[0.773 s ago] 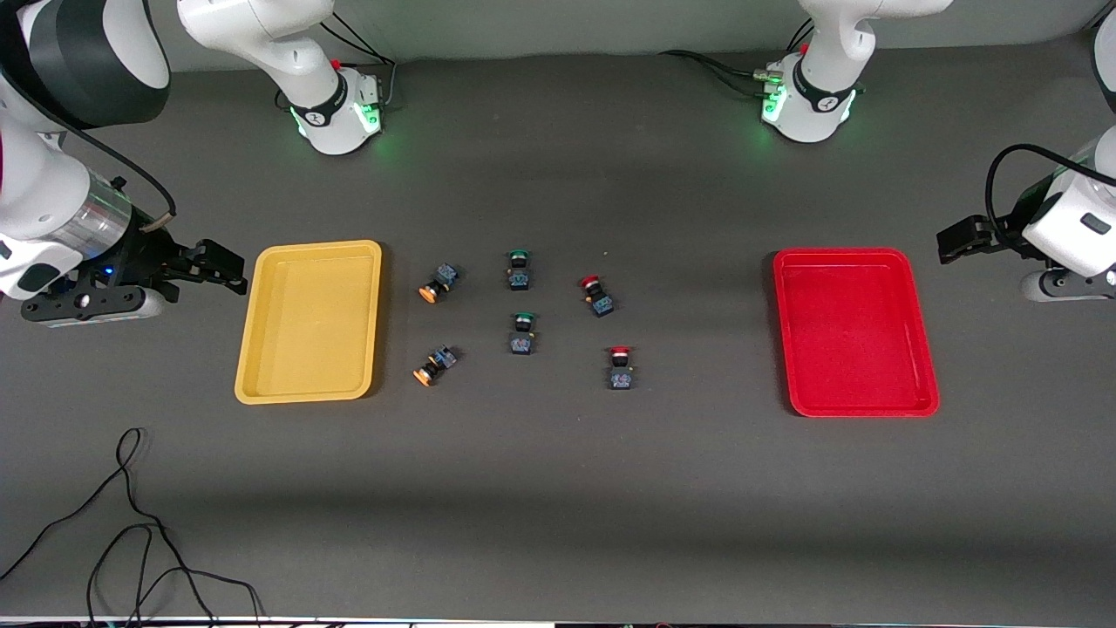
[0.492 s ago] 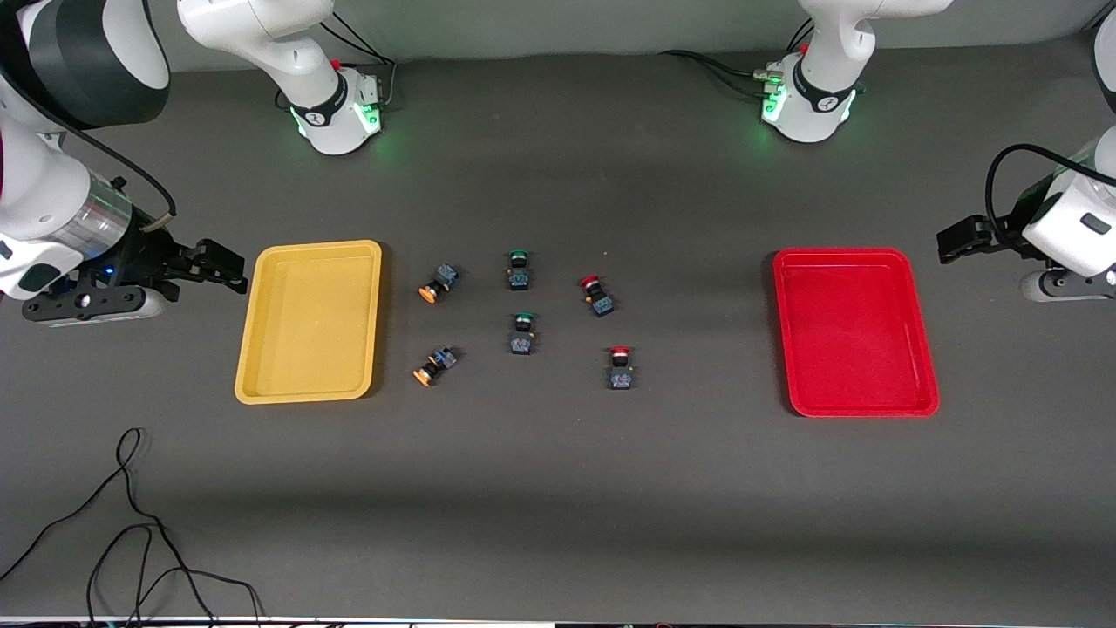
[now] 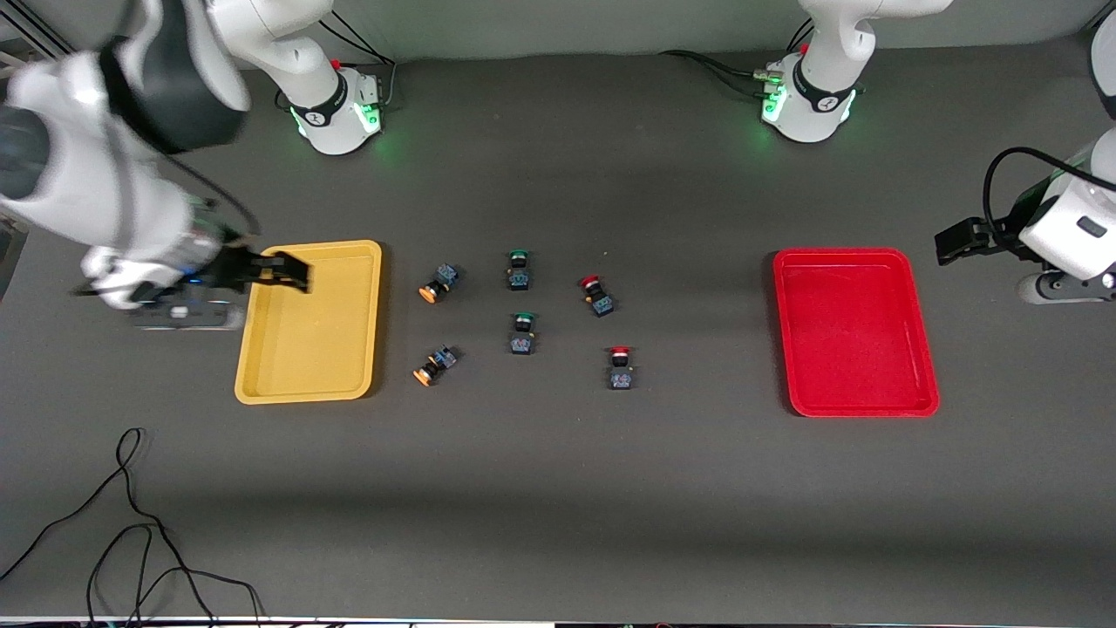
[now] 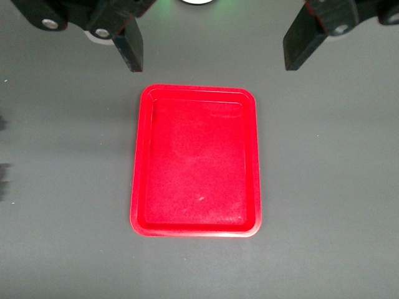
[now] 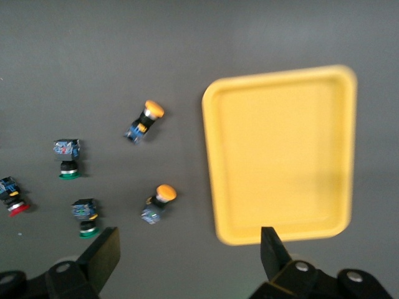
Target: Place red and yellow buttons in trays
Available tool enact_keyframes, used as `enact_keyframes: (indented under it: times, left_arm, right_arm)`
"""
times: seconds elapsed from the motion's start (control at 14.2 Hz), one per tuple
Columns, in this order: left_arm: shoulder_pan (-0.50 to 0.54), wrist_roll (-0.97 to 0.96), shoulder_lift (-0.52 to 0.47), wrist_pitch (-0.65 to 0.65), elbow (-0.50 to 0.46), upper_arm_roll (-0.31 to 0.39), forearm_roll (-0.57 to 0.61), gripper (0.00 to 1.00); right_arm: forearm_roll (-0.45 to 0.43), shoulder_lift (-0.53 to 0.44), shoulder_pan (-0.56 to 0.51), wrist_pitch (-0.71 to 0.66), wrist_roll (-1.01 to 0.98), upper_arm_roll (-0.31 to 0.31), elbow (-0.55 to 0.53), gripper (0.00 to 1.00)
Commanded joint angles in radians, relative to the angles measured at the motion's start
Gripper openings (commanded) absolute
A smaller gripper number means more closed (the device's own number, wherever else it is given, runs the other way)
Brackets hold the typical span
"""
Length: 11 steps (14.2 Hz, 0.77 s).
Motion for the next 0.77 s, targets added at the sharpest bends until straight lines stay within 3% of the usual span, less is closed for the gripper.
enact_keyframes:
  times: [0.0,0.21,0.42,0.56,0.7]
  left_arm:
    - [-0.024,-0.009,0.148,-0.006,0.119,-0.035,-0.005,1.00]
    - [-0.031,-0.003,0.222,-0.008,0.138,-0.086,-0.020,1.00]
    - [-0.076,-0.041,0.268,-0.045,0.126,-0.143,-0.029,1.00]
    - [-0.123,-0.267,0.337,0.016,0.126,-0.181,-0.082,1.00]
    - [-0.183,-0.431,0.419,0.098,0.124,-0.186,-0.103,1.00]
  right_arm:
    - [0.037,-0.038,0.131,0.134,0.263,-0.006,-0.184,1.00]
    - [0.037,0.024,0.297,0.546,0.550,-0.006,-0.420,1.00]
    - [0.039,0.156,0.316,0.601,0.598,-0.004,-0.422,1.00]
    - [0.042,0.216,0.314,0.624,0.601,-0.006,-0.424,1.00]
    - [0.108,0.268,0.314,0.686,0.600,-0.007,-0.430,1.00]
